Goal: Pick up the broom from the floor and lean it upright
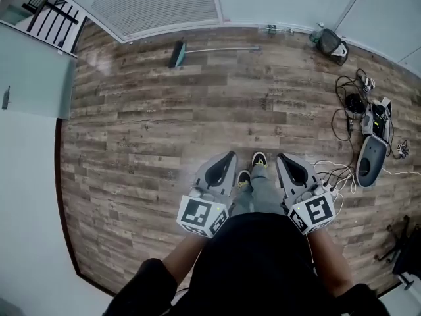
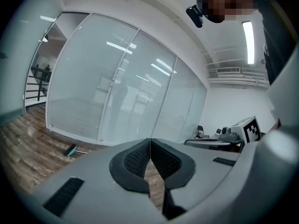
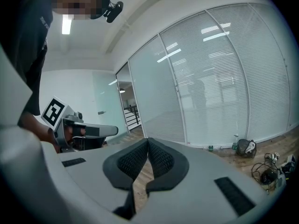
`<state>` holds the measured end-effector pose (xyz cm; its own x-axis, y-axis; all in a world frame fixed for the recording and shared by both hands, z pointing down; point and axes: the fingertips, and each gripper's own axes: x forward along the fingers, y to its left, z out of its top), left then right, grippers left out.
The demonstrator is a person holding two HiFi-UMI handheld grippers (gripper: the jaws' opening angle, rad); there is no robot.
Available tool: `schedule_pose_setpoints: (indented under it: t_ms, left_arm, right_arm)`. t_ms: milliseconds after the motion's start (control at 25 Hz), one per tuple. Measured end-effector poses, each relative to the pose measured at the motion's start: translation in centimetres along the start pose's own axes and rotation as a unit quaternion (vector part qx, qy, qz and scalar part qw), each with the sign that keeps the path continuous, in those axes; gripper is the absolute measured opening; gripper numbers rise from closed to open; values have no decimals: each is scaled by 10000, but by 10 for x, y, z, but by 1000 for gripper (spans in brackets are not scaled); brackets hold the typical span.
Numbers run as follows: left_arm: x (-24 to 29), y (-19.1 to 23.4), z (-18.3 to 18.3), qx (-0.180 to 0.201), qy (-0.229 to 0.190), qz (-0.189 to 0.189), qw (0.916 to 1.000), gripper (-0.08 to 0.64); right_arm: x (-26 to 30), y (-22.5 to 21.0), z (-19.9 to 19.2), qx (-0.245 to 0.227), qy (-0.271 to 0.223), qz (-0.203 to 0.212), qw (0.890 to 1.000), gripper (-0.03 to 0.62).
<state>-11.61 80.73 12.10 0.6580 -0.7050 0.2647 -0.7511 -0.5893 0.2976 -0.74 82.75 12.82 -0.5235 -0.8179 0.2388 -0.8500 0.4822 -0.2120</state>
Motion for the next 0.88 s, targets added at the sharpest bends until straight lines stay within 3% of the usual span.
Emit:
schedule_pose_setpoints:
  t_ms: [480,880]
  left_arm:
    - [74,7,54,378,-120,7,9992,21]
    - [129,1,76,597,-30,246,9979,21]
  right_arm:
    - [40,-61,30,-135,-130,155,9997,17]
    - [52,-116,37,-112,-275,343,9990,17]
